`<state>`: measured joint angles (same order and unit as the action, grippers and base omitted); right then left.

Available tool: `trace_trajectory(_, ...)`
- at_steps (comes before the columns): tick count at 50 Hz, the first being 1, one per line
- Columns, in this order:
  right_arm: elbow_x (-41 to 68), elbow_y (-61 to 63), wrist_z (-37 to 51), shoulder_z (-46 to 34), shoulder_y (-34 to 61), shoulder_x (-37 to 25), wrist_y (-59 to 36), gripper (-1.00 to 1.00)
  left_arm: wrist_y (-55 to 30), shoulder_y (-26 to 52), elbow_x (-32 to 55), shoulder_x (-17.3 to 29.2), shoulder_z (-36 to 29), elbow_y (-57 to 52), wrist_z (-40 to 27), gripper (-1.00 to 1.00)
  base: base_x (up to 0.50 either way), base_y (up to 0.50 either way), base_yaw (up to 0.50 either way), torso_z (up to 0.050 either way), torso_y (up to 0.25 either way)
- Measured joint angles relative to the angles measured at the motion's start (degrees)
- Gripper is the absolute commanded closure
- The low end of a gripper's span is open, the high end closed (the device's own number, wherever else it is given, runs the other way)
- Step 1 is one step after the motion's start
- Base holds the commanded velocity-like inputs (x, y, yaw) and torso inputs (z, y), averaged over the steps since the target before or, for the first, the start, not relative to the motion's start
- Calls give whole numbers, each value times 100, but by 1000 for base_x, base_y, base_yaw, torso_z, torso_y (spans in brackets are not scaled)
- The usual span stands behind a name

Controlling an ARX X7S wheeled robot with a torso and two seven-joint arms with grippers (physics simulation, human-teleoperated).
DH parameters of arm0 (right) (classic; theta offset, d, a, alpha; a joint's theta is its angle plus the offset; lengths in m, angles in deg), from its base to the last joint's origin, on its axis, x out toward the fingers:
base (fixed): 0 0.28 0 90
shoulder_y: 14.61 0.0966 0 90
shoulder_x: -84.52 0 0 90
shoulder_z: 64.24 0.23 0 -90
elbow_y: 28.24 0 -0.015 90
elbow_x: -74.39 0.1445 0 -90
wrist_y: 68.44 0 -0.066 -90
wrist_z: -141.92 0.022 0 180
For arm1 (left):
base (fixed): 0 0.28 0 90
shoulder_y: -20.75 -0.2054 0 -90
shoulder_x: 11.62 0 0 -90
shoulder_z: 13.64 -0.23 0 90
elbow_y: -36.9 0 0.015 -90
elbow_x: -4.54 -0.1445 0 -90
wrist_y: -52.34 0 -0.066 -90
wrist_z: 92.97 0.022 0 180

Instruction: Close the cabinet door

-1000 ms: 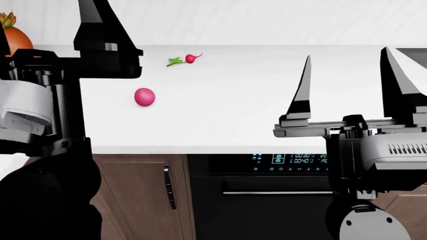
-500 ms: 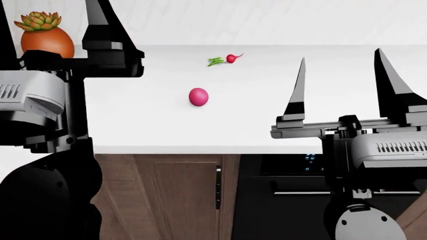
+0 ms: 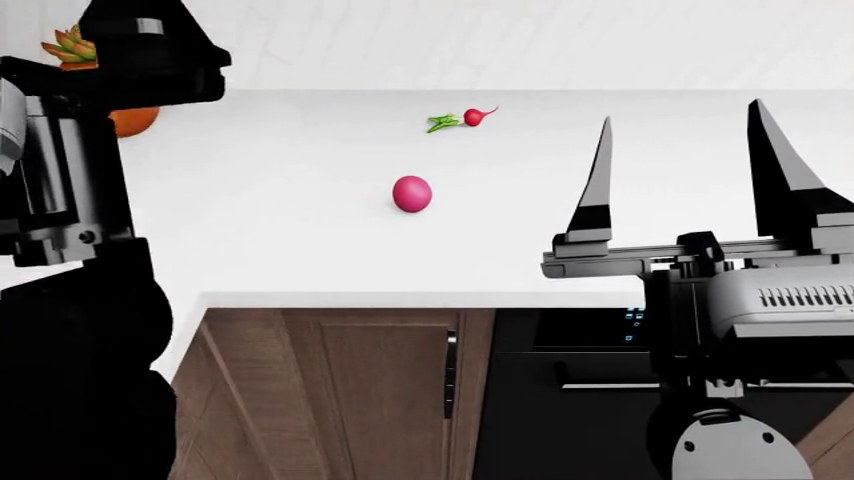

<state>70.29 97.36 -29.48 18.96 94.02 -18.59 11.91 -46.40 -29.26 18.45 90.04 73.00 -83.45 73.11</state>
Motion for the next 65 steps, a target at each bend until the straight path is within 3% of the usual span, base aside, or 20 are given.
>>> trace_trajectory(12, 67, 17, 35, -12, 16, -24, -28, -100, 28, 462, 390, 143, 470, 380, -26, -100, 0, 0, 0, 0, 0)
trace_trajectory(31, 100, -4, 115, -48, 26, -67, -22, -100, 97, 514, 477, 240, 500, 462, -13, -100, 11, 0, 0, 0, 0)
trace_trajectory(51, 81, -70, 180, -130, 34, -130, 37, -100, 119, 455, 536, 279, 439, 452, -36, -100, 488, 0, 0, 0, 0)
trace_trajectory(65, 124, -35, 235, -130, -6, -167, 93, -100, 117, 428, 571, 305, 407, 423, -74, -100, 61, 0, 0, 0, 0)
